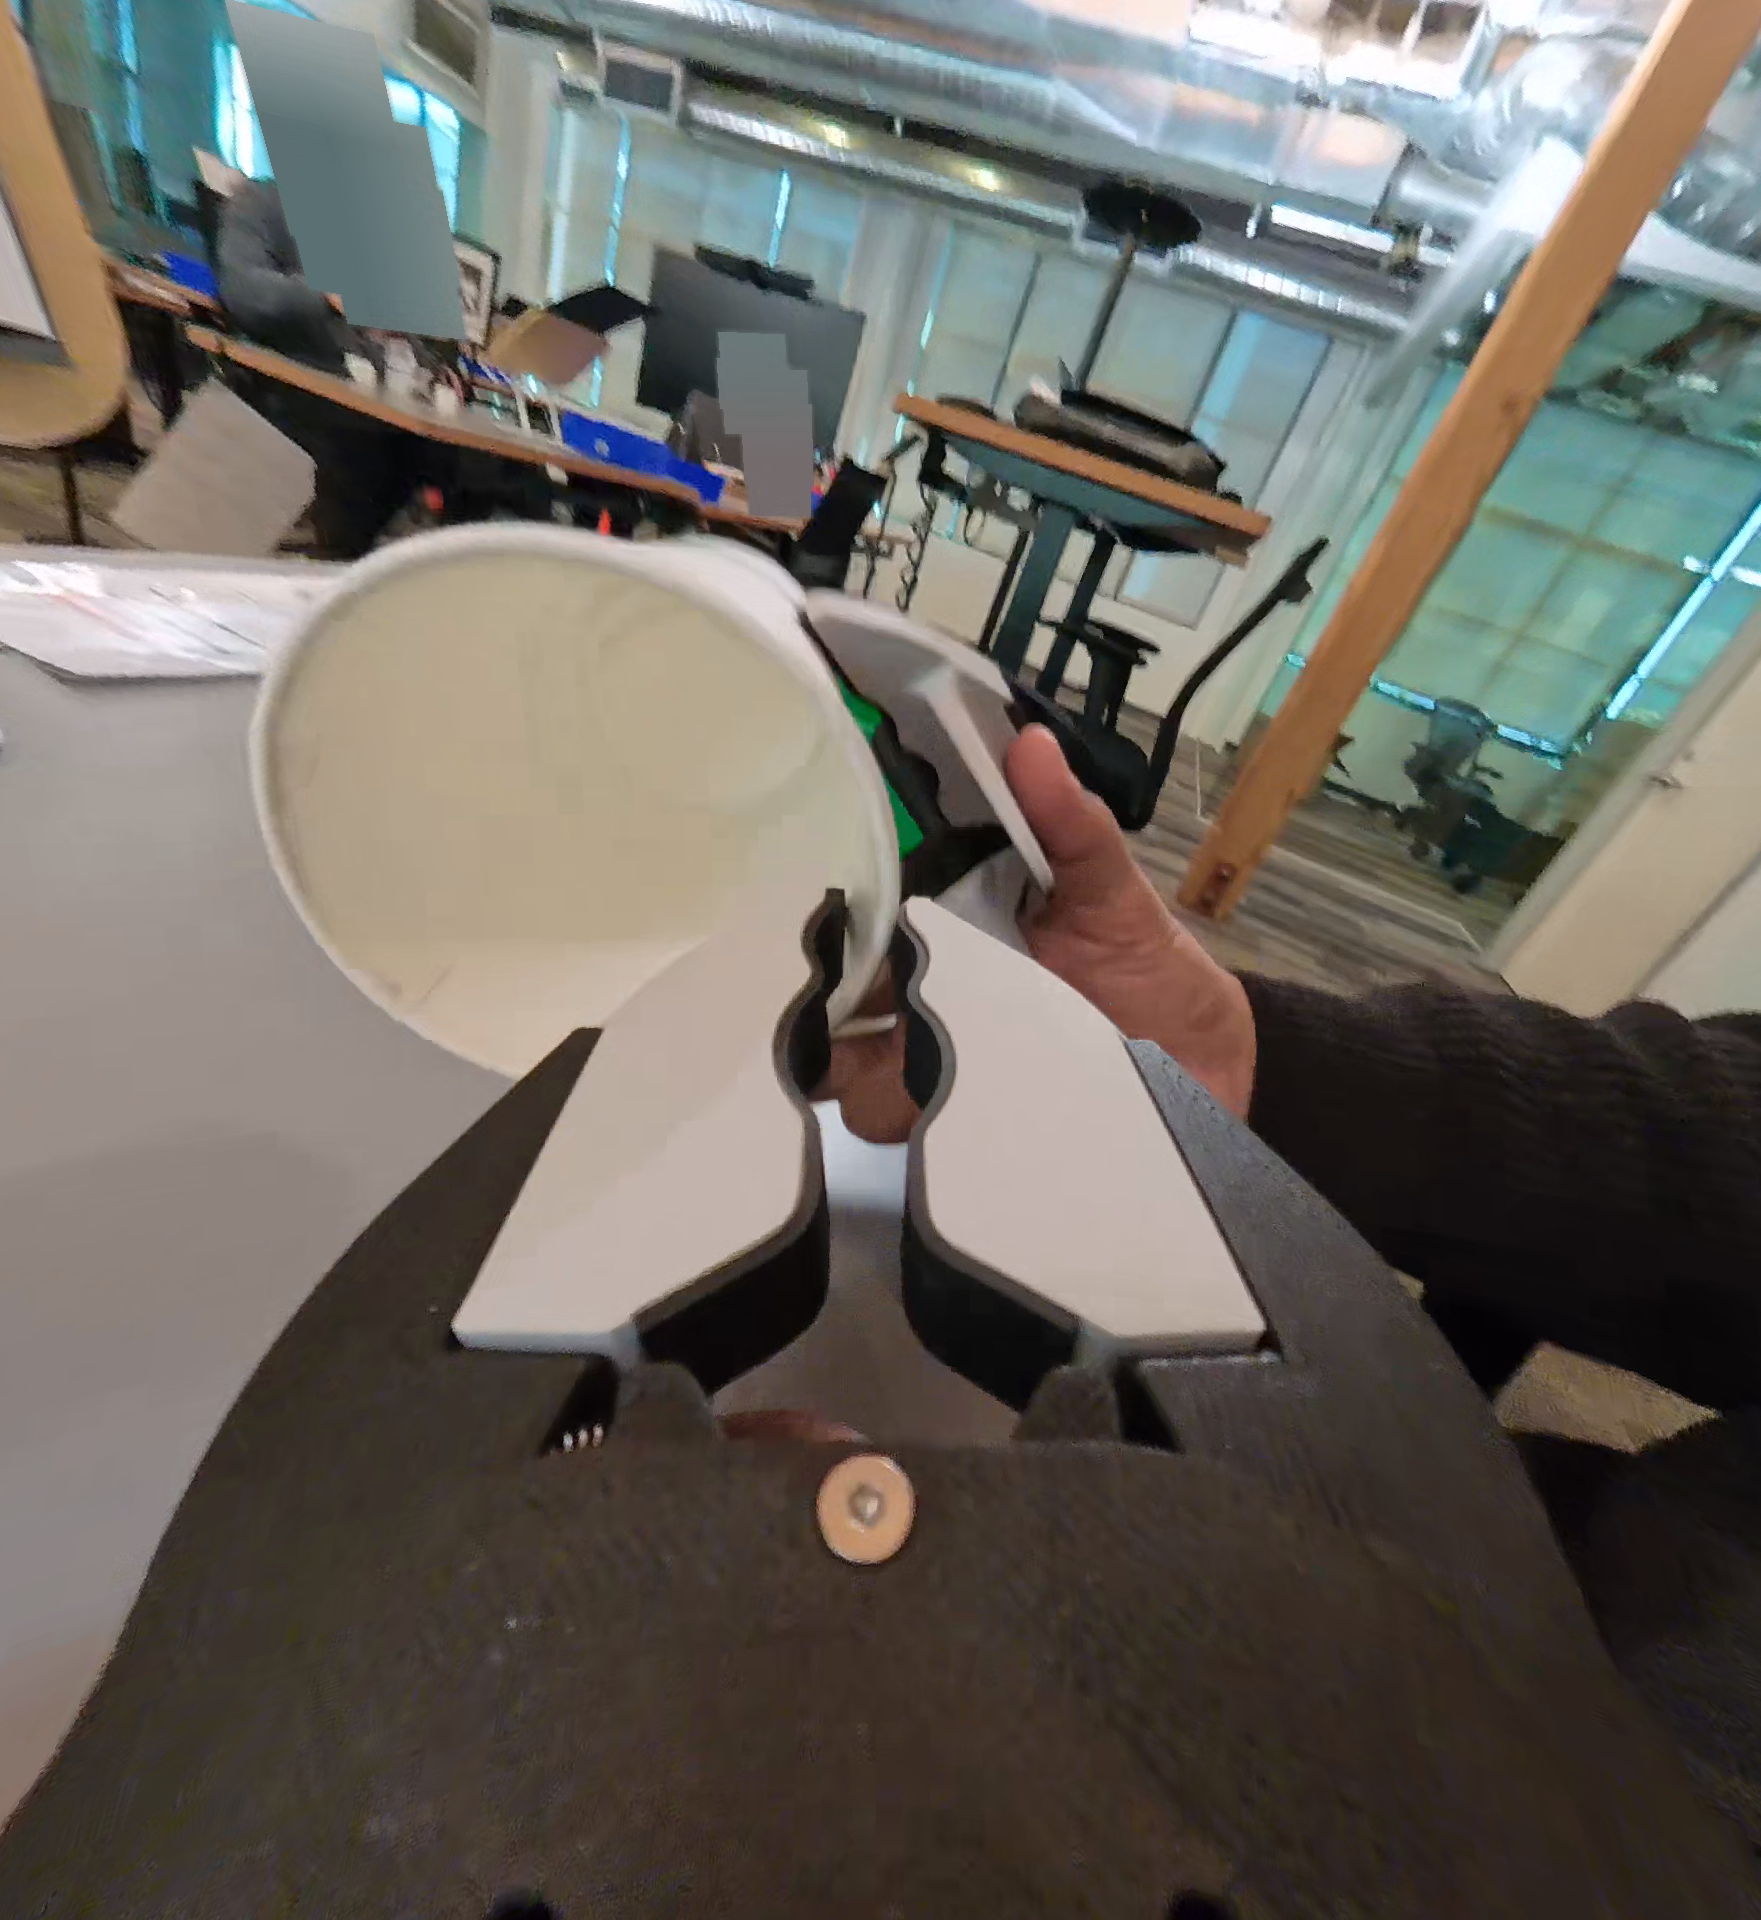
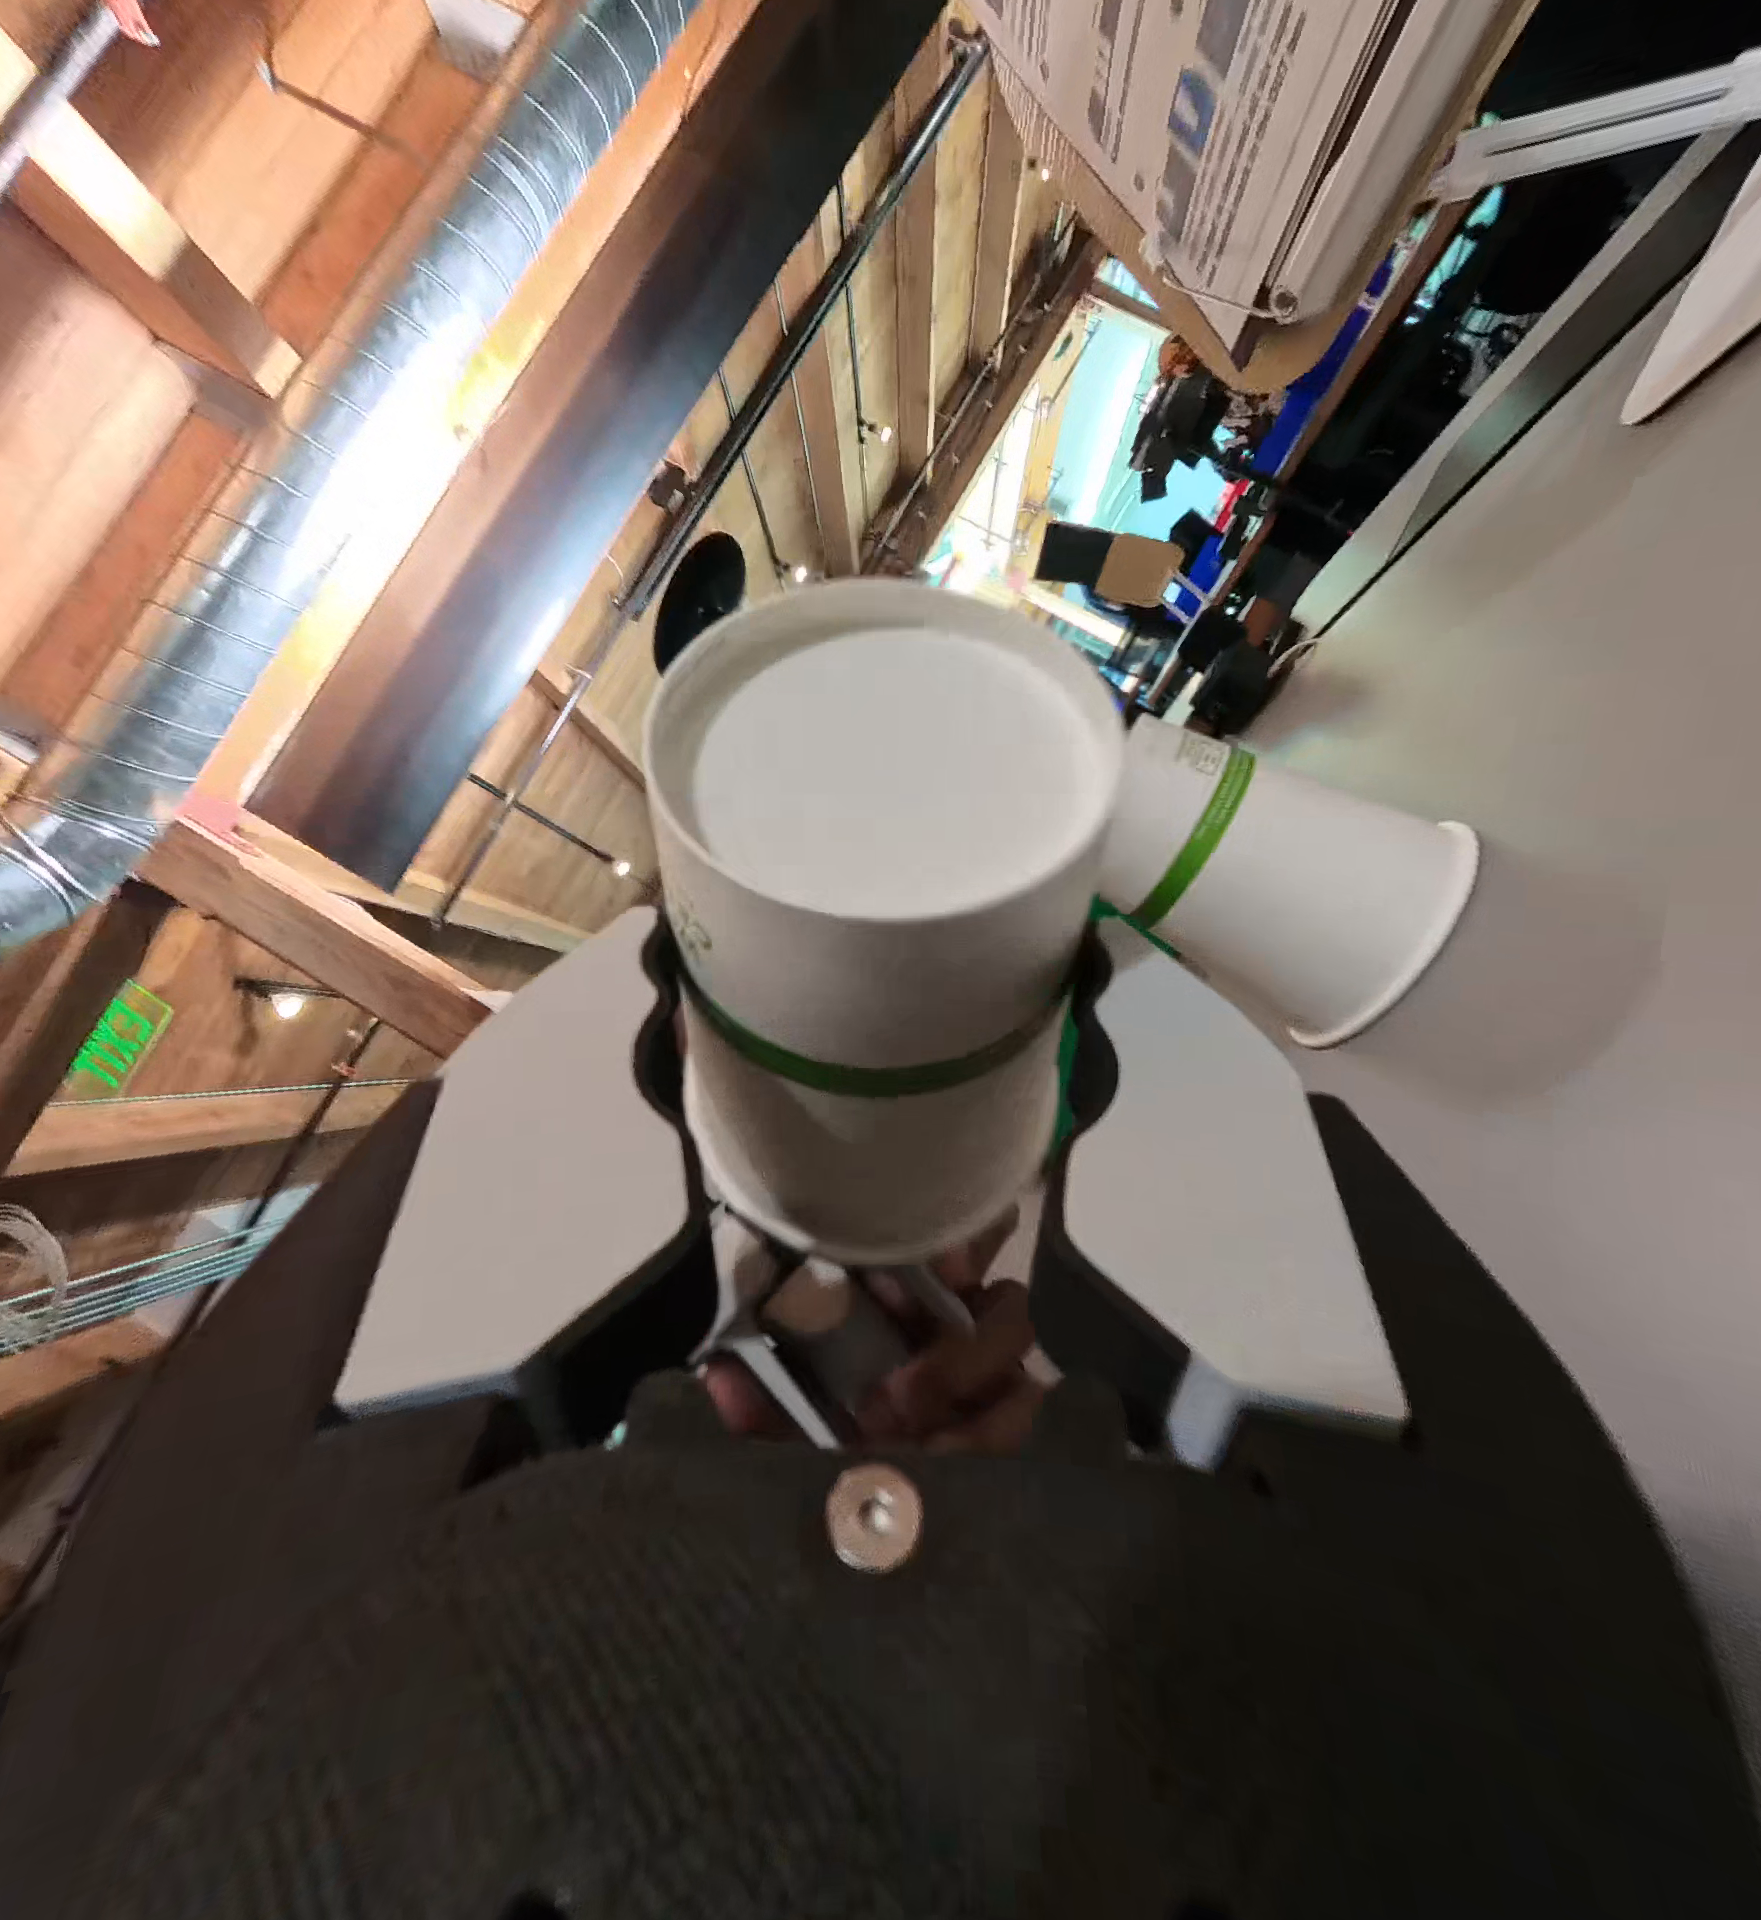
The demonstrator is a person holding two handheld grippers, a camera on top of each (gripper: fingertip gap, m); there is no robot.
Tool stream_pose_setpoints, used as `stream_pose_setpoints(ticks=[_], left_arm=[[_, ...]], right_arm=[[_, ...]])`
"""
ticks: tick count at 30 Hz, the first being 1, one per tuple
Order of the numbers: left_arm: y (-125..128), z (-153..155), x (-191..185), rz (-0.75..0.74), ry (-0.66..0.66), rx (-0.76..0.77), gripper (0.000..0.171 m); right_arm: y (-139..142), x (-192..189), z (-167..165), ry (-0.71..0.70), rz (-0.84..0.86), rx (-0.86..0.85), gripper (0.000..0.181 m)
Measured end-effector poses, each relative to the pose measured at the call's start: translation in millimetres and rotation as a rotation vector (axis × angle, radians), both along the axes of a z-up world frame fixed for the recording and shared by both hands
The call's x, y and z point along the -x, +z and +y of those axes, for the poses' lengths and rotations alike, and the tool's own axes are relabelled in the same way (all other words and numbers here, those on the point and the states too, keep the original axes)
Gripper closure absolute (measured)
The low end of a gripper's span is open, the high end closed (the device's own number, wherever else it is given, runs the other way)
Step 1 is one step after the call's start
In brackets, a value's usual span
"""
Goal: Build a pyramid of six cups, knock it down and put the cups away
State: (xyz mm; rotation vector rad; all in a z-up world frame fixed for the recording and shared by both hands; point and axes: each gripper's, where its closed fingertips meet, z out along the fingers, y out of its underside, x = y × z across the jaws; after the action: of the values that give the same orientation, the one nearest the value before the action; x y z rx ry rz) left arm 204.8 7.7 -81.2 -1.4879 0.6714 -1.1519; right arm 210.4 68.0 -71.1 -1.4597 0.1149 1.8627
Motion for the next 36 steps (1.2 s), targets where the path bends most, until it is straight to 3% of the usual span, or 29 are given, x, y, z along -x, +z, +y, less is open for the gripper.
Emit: stream_pose_setpoints(ticks=[3, 7, 9, 12, 19, 30, 36], left_arm=[[-11, -8, -6, 0.053, -0.048, 0.01, 0.158], [-16, -3, 6, 0.076, 0.003, 0.03, 0.157], [-20, 3, 15, 0.092, 0.061, 0.052, 0.127], [-27, 15, 33, 0.14, 0.179, 0.067, 0.116], [-38, 29, 87, 0.172, 0.434, 0.137, 0.116], [-40, 21, 159, 0.051, 0.666, 0.264, 0.12], [-43, 13, 170, 0.066, 0.7, 0.272, 0.121]], right_arm=[[1, 4, -1, 0.032, -0.006, -0.018, 0.107], [0, 11, 5, 0.006, -0.116, -0.077, 0.108], [1, 5, 15, -0.065, -0.188, -0.118, 0.108], [-1, -4, 33, -0.167, -0.362, -0.206, 0.108], [-29, 8, 73, -0.296, -0.966, -0.496, 0.107], [-63, 63, 91, -0.225, -1.272, -0.69, 0.107], [-74, 70, 98, -0.173, -1.242, -0.568, 0.107]])
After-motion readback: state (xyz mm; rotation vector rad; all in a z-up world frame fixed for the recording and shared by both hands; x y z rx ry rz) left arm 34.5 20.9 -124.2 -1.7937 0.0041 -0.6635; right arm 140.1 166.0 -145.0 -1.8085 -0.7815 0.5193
